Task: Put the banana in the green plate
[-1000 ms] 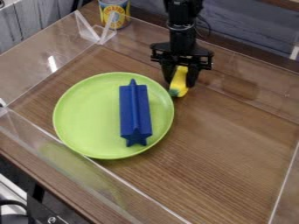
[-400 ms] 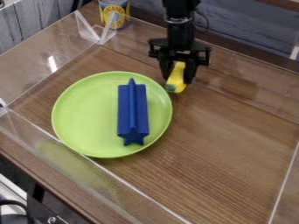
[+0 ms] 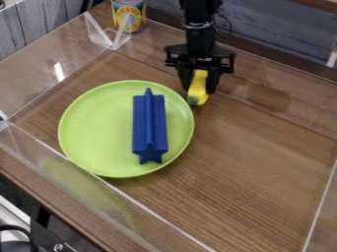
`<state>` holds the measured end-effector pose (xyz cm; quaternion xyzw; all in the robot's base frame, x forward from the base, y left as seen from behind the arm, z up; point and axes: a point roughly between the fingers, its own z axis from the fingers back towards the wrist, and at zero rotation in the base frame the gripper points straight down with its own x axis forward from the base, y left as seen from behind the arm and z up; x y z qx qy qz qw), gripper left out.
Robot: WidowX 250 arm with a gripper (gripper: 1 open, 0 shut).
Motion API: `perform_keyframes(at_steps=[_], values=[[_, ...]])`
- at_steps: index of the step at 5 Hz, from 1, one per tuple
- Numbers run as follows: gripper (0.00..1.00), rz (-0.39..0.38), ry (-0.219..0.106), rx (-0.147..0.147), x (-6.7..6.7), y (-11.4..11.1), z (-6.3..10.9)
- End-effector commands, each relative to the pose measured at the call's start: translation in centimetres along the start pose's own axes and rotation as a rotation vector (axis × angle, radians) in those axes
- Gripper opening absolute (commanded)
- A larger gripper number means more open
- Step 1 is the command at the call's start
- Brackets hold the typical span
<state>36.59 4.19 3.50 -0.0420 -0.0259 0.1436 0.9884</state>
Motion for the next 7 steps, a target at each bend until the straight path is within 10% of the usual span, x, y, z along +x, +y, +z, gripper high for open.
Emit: perform_keyframes(at_steps=[1, 7], values=[[0.00, 0.028, -0.090, -0.009, 0.7, -1.3, 2.5], [0.00, 0.086, -0.094, -0.027, 0.1, -2.8, 3.2]])
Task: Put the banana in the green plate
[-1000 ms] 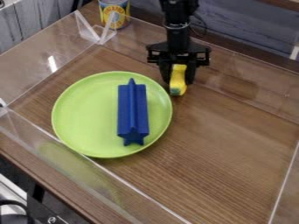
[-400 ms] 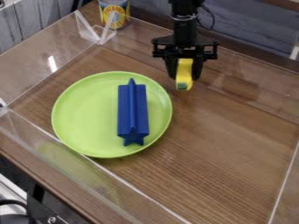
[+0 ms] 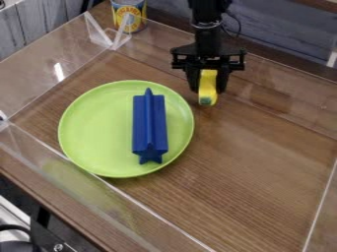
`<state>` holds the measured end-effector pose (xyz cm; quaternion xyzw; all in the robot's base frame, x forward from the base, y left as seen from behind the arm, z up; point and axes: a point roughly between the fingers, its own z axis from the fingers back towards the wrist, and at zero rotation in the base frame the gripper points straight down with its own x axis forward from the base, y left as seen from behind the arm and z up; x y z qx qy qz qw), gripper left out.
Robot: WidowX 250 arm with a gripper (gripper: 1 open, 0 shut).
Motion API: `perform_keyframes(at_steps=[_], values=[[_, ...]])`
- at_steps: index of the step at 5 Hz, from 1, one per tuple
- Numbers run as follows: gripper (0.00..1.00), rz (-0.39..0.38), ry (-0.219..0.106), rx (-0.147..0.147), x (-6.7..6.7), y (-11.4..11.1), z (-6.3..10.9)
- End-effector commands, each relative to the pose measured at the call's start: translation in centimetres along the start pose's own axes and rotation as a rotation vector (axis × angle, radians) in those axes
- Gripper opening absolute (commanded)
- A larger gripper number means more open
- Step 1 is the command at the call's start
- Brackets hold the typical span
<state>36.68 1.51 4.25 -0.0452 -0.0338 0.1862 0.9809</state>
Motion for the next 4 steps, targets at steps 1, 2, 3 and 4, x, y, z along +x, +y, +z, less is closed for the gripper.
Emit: perform_keyframes(at_steps=[1, 2, 3, 4], values=[[0.00, -0.001, -0.079, -0.013, 1.0, -0.2, 3.7], [0.00, 0.023, -0.088, -0.007, 0.8, 0.0, 4.5], [0.00, 0.044, -0.115, -0.015, 0.5, 0.5, 6.2], [0.00, -0.019, -0.148, -0.048, -0.5, 1.7, 8.9]])
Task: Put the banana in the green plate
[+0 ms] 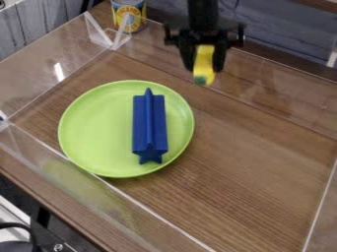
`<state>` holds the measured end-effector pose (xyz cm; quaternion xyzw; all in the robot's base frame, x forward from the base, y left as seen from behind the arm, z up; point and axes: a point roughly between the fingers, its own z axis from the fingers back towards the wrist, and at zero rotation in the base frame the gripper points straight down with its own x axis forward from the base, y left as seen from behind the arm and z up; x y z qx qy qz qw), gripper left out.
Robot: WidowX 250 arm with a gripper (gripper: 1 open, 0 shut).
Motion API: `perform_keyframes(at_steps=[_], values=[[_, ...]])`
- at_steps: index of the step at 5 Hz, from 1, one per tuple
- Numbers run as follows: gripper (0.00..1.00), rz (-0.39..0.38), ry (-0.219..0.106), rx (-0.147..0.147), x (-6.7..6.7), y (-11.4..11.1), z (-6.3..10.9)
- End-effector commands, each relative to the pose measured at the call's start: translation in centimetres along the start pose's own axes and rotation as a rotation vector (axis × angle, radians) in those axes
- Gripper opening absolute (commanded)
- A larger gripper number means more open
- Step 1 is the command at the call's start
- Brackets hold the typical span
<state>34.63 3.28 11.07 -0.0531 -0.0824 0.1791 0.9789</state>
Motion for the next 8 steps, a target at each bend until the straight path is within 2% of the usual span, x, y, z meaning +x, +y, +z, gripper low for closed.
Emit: perform_keyframes(at_steps=[1, 2, 3, 4, 5, 7, 8], values=[[1.00, -0.096, -0.062, -0.039, -0.9, 1.6, 4.1], [1.00, -0.151, -0.057, -0.048, -1.7, 2.3, 3.1], [1.00, -0.256, -0.032, -0.074, -3.3, 0.2, 1.4], [1.00, -0.228, -0.044, -0.077, -4.7, -1.7, 0.4], [1.00, -0.189, -0.052, -0.064, -5.9, -3.3, -1.4], [1.00, -0.248, -0.034, -0.069, -6.6, -4.6, -1.7], [1.00, -0.236, -0.026, -0.061, -5.9, -4.3, -3.7]])
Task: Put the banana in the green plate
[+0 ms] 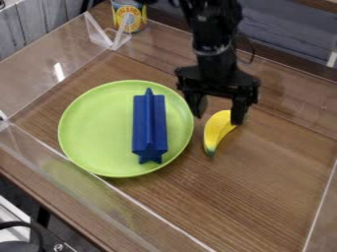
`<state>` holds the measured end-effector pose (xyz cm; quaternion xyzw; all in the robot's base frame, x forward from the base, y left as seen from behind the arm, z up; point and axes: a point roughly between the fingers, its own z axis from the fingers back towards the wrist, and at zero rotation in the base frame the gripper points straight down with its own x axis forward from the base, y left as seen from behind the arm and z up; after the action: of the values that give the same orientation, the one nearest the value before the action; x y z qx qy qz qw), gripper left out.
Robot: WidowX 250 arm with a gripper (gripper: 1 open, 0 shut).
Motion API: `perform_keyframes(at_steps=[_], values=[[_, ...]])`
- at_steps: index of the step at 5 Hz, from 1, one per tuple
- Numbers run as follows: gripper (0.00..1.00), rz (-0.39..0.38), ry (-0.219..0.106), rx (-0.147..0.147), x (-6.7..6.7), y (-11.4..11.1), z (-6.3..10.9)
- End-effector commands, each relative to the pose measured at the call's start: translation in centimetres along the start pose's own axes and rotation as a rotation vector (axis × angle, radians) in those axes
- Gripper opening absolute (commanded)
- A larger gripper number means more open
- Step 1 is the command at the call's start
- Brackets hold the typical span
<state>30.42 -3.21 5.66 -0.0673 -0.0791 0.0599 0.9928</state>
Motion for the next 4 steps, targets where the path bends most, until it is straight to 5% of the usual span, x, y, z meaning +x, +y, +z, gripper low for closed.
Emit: perform_keyframes(at_steps=[1, 2, 3, 4], values=[[1.00, 0.017, -0.051, -0.005, 1.78, 0.35, -0.85], [1.00, 0.074, -0.053, 0.003, 1.94, 0.44, -1.50], [0.00, 0.124, -0.057, 0.010, 2.19, 0.43, -1.62], [0.00, 0.157, -0.054, 0.027, 2.28, 0.38, -1.17]])
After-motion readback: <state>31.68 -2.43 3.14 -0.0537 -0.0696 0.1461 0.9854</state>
